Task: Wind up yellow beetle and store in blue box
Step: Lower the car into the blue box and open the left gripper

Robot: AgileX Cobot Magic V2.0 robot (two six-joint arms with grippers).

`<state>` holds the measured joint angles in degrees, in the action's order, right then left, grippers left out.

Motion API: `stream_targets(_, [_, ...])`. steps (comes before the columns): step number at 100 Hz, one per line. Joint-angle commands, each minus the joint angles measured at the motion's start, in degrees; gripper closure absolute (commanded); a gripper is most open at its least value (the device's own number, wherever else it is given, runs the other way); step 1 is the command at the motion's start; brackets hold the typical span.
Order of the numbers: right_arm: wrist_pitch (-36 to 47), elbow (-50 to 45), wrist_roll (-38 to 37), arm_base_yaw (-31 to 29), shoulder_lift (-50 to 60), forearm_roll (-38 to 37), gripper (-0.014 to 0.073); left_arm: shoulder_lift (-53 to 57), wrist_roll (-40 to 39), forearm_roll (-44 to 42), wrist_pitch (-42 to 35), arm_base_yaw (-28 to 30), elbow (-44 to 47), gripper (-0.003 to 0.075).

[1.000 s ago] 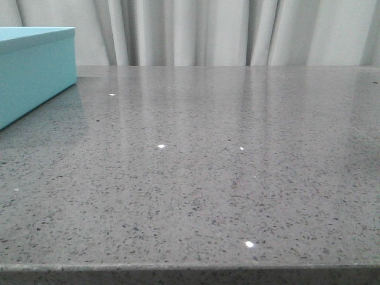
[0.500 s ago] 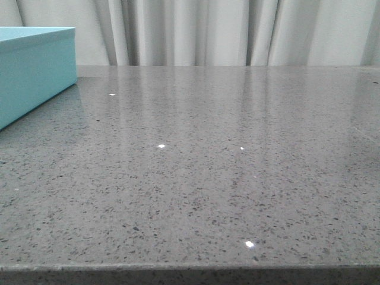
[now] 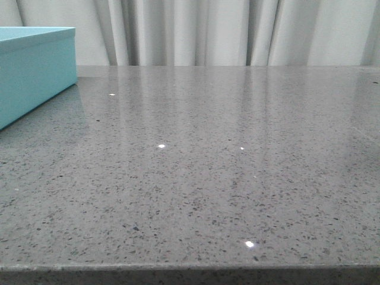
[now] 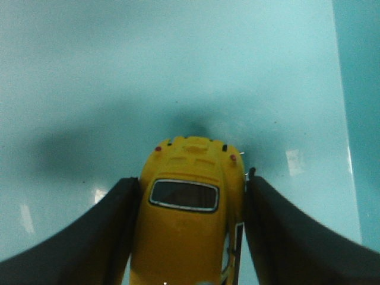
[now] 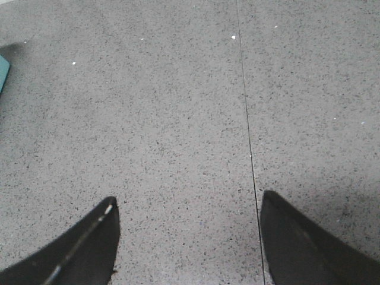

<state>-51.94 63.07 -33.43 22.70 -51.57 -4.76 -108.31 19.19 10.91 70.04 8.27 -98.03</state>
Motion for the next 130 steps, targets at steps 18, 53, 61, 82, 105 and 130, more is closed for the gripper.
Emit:
stream_targets(18, [3.4,1.4,0.7,-0.2,0.9,-0.2,0.0086,2.9,-0.4,1.4,-0.6,0.0,-1.5,0.029])
stream_targets(53, [3.7,1.4,0.8,-0.2,1.1,-1.3,0.0086,5.0,-0.4,4.9,-1.5,0.1,-1.5,0.0298])
stream_targets(61, [4.0,1.4,3.4,-0.2,1.9,-2.2,0.0086,7.1,-0.4,5.7,-3.3,0.1,-1.5,0.0322])
stream_targets(82, [8.2,-0.8,6.1,-0.2,6.9,-5.8,0.0086,13.9,1.4,8.1,-7.1,0.1,-1.5,0.0435])
stream_targets(105, [12.8,-8.0,6.1,-0.2,14.4,-9.5,0.0086,21.4,7.6,15.0,-9.2,0.0,-1.5,0.0664])
stream_targets(130, [12.1,-13.8,6.1,-0.2,21.5,-9.3,0.0371,27.8,8.8,16.5,-8.6,0.0,-1.3,0.0741])
